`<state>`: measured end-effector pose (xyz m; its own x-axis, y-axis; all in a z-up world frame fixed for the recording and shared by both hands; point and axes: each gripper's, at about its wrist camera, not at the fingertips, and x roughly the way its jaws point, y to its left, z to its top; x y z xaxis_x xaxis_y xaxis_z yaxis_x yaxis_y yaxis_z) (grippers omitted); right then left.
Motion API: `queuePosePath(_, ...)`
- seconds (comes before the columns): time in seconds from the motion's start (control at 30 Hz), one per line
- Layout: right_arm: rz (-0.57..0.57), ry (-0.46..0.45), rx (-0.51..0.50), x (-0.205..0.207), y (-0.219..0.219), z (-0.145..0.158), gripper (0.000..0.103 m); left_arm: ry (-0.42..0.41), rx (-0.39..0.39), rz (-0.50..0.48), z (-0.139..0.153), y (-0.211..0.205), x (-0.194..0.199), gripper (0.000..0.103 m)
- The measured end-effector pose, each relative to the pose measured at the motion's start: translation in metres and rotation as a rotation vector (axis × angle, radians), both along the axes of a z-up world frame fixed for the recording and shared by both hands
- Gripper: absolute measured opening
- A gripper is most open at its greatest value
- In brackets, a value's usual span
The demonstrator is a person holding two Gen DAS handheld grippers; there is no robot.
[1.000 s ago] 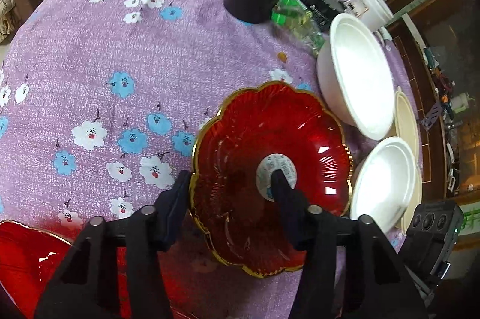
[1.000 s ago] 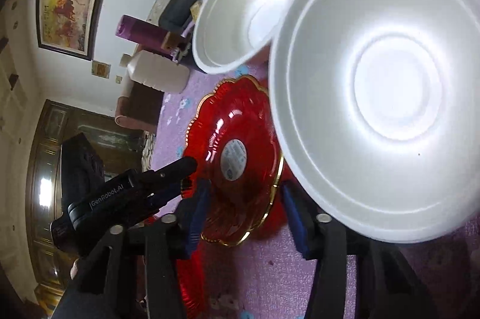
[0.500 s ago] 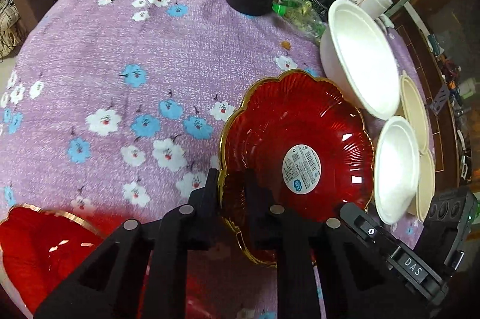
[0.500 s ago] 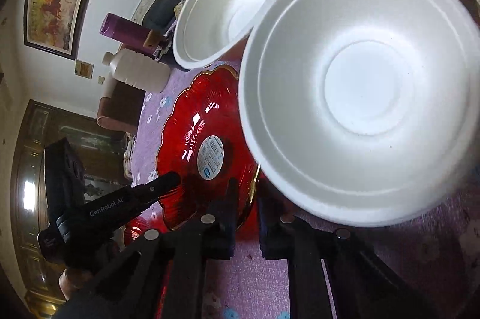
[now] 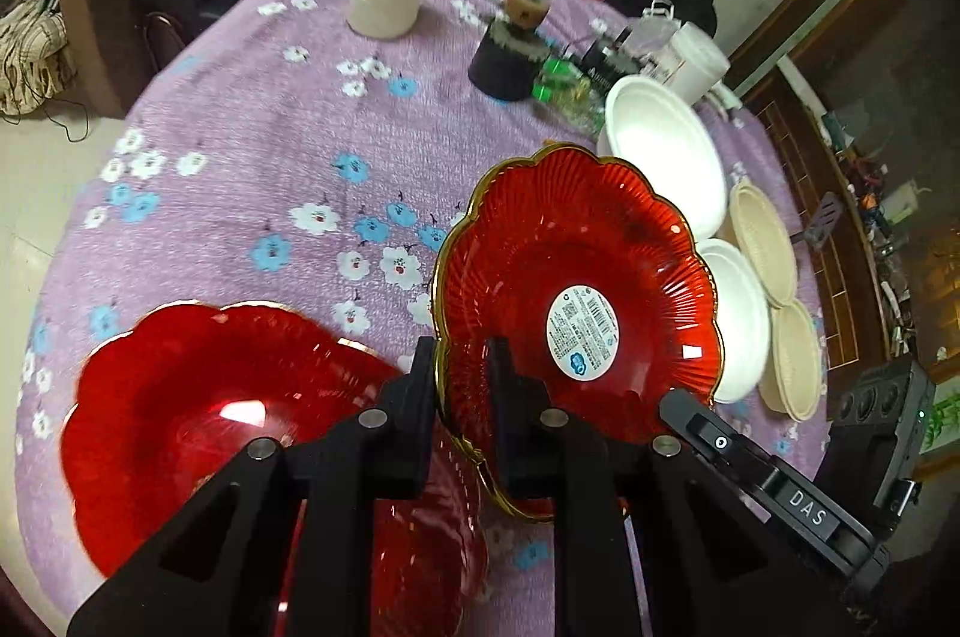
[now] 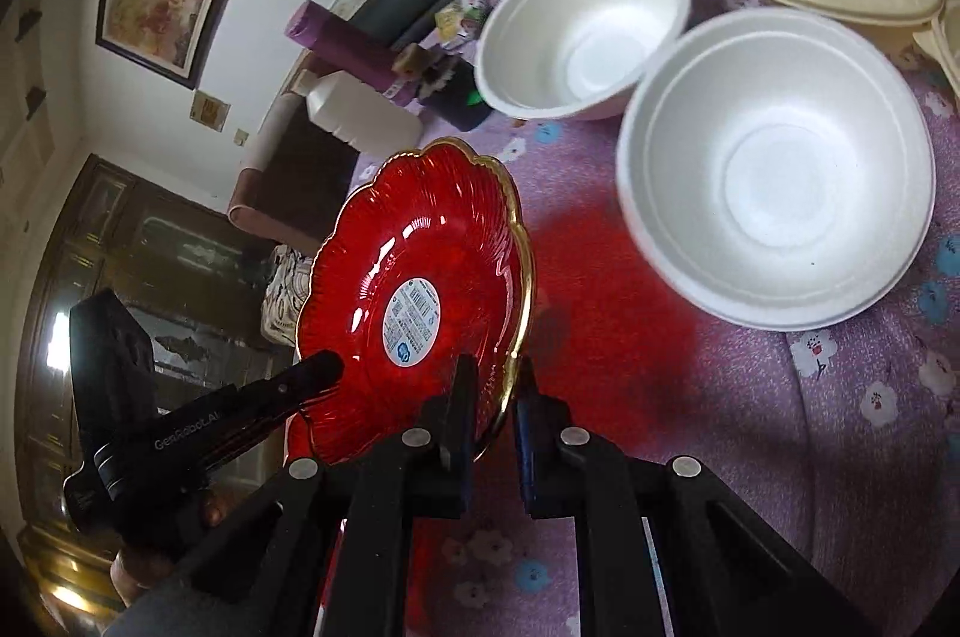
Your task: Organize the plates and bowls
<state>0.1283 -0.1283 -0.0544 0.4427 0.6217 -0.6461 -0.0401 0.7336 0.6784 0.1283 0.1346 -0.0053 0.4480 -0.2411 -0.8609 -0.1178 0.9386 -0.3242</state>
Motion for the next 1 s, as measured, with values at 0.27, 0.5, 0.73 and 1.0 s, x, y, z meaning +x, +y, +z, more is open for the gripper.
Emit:
queuePosePath(0.27,0.055,-0.063,-0.016,-0.023,0.016,0.022,0.01,-0.089,-0.01,0.037,0.023,0.014,-0.038,0.014)
queuePosePath(0.5,0.11,-0.105,-0.031,-0.034,0.045,0.037,0.009,-0.144,0.006,0.089,0.029,0.035,-0.075,0.014)
queuePosePath(0.73,0.169,-0.131,-0.065,-0.051,0.074,0.042,0.009,-0.165,0.011,0.156,0.022,0.057,-0.104,0.014)
queuePosePath(1.0,0.221,-0.141,-0.101,-0.066,0.095,0.036,0.009,-0.172,0.015,0.21,0.008,0.07,-0.126,0.014)
